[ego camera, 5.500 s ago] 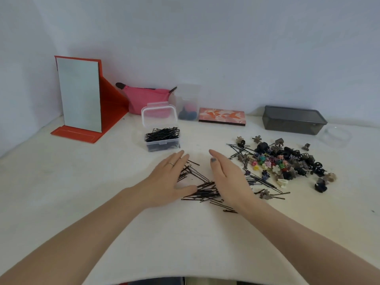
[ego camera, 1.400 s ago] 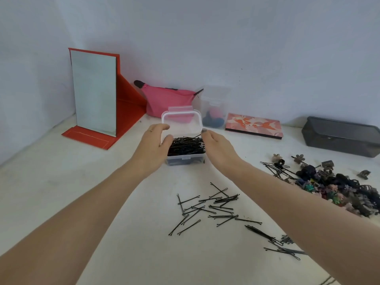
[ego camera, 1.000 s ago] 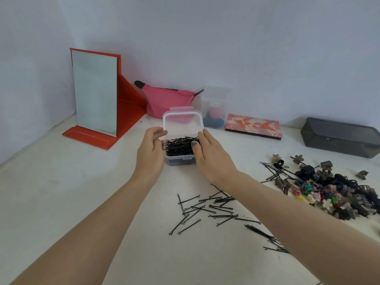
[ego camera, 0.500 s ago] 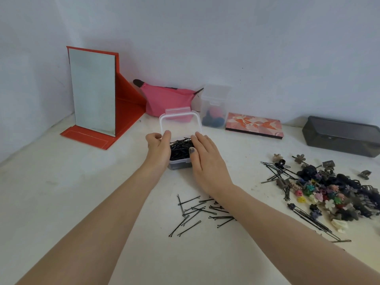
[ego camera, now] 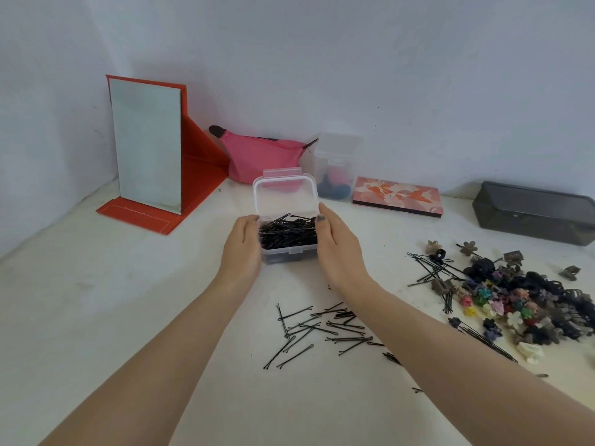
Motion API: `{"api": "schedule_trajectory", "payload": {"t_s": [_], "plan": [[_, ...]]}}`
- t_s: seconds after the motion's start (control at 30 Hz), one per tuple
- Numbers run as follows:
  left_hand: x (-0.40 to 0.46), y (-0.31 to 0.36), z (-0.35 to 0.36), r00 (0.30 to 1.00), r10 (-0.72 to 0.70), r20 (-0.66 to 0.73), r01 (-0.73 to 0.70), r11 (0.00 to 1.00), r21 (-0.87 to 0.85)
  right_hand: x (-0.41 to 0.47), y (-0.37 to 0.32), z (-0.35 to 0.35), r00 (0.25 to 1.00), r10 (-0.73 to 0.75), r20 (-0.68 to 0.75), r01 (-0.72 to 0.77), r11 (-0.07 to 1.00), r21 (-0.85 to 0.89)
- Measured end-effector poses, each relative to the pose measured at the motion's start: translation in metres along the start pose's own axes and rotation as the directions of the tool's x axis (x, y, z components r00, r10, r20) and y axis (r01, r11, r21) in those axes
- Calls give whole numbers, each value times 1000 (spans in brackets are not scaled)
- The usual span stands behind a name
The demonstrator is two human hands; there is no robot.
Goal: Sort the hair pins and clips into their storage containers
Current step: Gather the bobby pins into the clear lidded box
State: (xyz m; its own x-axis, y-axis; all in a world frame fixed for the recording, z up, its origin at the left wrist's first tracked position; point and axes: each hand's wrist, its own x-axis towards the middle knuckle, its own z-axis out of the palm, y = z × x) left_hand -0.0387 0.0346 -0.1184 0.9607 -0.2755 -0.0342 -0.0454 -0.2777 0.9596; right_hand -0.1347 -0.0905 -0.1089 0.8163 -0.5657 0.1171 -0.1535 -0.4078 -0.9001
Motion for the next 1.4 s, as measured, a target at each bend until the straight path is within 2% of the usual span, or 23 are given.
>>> {"api": "schedule_trajectory", "payload": {"t_s": [0.07,0.1,0.23,0.33,0.43,0.57,0.67,0.77,0.83,0.9,0.93,1.03,1.1,1.2,1.3,1.4], "plan": [[-6,-4,3,995,100,-13,-99,991,96,-1,-1,7,995,94,-16,-92,992,91],[-5,-4,5,993,119,-14,-116,985,127,-2,-1,10,995,94,-13,-93,993,79],[6,0,8,997,75,-17,-72,987,146,-4,-2,14,998,56,36,-54,997,-54],[7,3,8,999,38,-34,-34,992,122,0,-4,10,999,31,27,-29,998,-50],[3,6,14,998,44,46,-50,991,125,2,-7,7,999,29,35,-28,999,-45],[6,4,15,988,116,100,-142,940,310,0,-10,9,988,29,149,-10,992,-128],[8,10,7,982,117,147,-162,922,350,2,-15,2,989,0,148,21,989,-146],[0,20,2,986,124,115,-161,900,405,-2,-8,-14,994,-40,106,60,978,-198],[-21,26,-5,968,229,105,-250,828,502,-12,-1,-29,987,-53,150,94,955,-283],[-51,24,-14,918,350,186,-391,725,567,-27,9,-47,963,-46,266,151,907,-392],[-64,18,-16,898,362,250,-438,676,593,-34,13,-52,942,-21,336,182,871,-457],[-93,-1,-16,880,272,390,-475,544,692,-55,25,-58,876,-16,483,354,701,-619],[-96,-6,-17,878,258,403,-479,472,740,-61,25,-58,873,-59,484,398,659,-638],[-79,1,-19,861,330,386,-492,353,796,-59,14,-64,887,-68,457,369,699,-612],[-56,17,-18,838,422,346,-487,292,823,-46,11,-61,888,-11,459,339,689,-641],[-41,26,-19,789,476,388,-526,198,827,-29,17,-51,869,14,494,367,650,-665]]}}
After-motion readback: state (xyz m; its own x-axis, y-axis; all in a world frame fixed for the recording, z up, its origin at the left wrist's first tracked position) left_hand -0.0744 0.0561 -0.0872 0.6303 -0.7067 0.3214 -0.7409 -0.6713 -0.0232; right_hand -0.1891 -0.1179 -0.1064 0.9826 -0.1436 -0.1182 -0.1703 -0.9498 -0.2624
